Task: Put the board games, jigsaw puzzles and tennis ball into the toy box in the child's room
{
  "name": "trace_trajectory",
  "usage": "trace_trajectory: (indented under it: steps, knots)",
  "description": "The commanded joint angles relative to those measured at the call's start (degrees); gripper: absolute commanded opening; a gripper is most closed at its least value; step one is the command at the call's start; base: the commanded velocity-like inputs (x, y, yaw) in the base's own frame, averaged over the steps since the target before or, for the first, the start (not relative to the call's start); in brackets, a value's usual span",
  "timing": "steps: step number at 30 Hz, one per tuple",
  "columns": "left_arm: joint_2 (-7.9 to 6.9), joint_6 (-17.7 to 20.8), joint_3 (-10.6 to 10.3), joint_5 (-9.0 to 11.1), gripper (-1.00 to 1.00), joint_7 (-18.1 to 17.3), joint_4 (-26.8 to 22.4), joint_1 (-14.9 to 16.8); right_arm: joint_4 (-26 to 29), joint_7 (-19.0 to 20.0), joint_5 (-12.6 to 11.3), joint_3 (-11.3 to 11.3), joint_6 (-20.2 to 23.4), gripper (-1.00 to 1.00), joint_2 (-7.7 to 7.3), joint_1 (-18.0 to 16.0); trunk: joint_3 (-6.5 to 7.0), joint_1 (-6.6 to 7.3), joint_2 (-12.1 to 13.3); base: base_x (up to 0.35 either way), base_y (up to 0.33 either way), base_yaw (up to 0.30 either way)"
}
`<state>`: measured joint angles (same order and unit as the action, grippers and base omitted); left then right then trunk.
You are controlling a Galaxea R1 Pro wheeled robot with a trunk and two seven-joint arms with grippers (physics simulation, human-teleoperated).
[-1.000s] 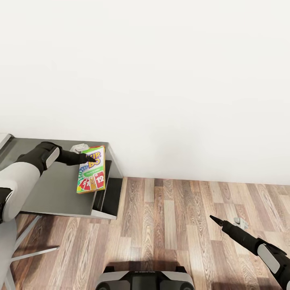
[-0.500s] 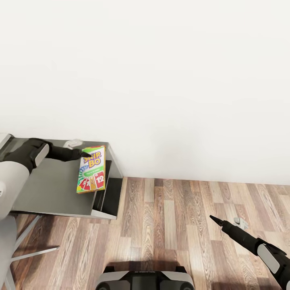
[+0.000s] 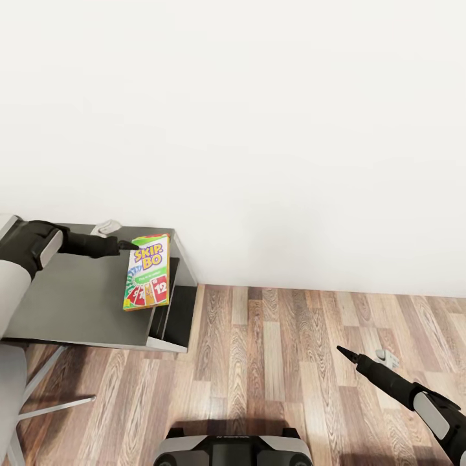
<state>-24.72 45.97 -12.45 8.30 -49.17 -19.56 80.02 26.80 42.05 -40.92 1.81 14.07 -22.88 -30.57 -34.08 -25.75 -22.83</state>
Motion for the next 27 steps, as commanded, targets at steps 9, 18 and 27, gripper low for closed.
trace_trajectory:
  steps: [9, 18, 27]
  knots:
    - [-0.66, 1.2, -0.7, 0.5, 1.00, -6.4, 0.0, -0.1, 0.0, 0.5, -0.6, 0.1, 0.5, 1.00, -0.05, 0.0, -0.08, -0.03, -0.1, 0.000, 0.000, 0.000]
    - [-0.56, 1.6, -0.7, 0.4, 1.00, -8.6, 0.0, -0.6, 0.0, 0.5, -0.6, 0.1, 0.5, 1.00, -0.05, 0.0, 0.20, -0.03, -0.1, 0.000, 0.000, 0.000]
    - [-0.52, 1.7, -0.7, 0.4, 1.00, -8.7, 0.0, -0.7, 0.0, 0.5, -0.7, 0.1, 0.5, 1.00, 0.03, 0.0, 0.99, -0.03, -0.1, 0.000, 0.000, 0.000]
